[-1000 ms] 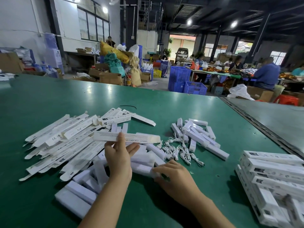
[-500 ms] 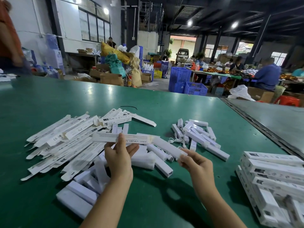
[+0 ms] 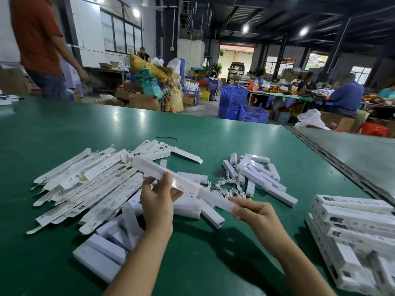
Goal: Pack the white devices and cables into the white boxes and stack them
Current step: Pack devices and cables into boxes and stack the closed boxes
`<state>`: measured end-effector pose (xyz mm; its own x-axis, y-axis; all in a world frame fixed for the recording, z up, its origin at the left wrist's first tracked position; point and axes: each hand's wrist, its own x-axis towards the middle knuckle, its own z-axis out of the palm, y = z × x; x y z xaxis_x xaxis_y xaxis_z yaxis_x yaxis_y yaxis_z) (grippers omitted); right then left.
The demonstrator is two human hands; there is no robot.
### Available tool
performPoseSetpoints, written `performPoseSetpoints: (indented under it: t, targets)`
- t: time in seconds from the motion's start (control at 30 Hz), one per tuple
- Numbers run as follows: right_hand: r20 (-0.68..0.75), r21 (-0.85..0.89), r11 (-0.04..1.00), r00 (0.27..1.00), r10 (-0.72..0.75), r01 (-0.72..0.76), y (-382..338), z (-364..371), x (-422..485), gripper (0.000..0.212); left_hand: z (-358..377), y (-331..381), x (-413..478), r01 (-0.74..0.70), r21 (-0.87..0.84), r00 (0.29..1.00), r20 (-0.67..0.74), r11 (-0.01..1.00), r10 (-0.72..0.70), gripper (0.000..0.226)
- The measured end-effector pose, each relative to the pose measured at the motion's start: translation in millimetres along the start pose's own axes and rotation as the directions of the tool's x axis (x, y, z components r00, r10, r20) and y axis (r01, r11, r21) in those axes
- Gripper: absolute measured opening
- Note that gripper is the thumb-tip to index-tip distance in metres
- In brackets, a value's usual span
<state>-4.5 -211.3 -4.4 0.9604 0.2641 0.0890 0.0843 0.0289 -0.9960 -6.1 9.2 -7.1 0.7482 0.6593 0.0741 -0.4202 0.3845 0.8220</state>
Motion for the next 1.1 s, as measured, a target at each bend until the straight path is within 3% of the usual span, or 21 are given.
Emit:
performPoseSetpoints:
  t: [0.27,0.43,0.57,0.67,0.77,0.9,1.0,1.07,1.1]
  targets:
    - [-0.004,0.126,0.989,0.997,0.077,-0.076,3.0,7.9,-0.1,0.022,-1.0,-9.0,0.7,0.11,-0.001,0.992,0.057,0.994,-0.11,0.018]
    - [-0.019,0.322,0.94,0.992,0.129,-0.115,2.8,12.4,1.8,0.033,5.0,-10.4,-10.2,0.179,-0.066,0.974,0.156,0.982,-0.167,0.041]
    - [-0.199,0.296,0.955,0.976,0.085,-0.023,4.8,24.7,1.0,0.029,11.9,-18.0,-26.4,0.156,-0.013,0.956,0.252,0.988,-0.148,0.036]
    - [-0.261,0.15,0.988,0.962,0.082,-0.043,3.2,28.2,-1.0,0.023,16.4,-25.1,-35.5,0.129,0.03,0.951,0.279,0.991,-0.132,0.024]
    - [-0.202,0.163,0.982,0.971,0.126,-0.093,0.1,28.2,-2.3,0.029,18.2,-29.6,-41.1,0.115,0.073,0.942,0.307,0.991,-0.132,0.024]
    - [0.081,0.334,0.909,0.968,0.236,-0.249,-2.8,27.3,-2.6,0.051,21.0,-30.9,-49.0,0.12,0.079,0.929,0.343,0.99,-0.14,0.031]
    - [0.203,0.441,0.849,0.954,0.221,-0.291,-1.1,24.3,-1.8,0.057,21.0,-30.8,-47.6,0.13,0.083,0.938,0.314,0.988,-0.15,0.025]
    - [0.106,0.456,0.862,0.975,0.196,-0.223,0.9,20.4,2.0,0.057,19.9,-30.4,-44.0,0.135,0.073,0.949,0.276,0.988,-0.151,0.022]
    - [-0.032,0.384,0.912,0.985,0.171,-0.146,3.4,17.0,5.0,0.054,19.0,-29.8,-41.7,0.145,0.059,0.955,0.253,0.988,-0.155,0.022]
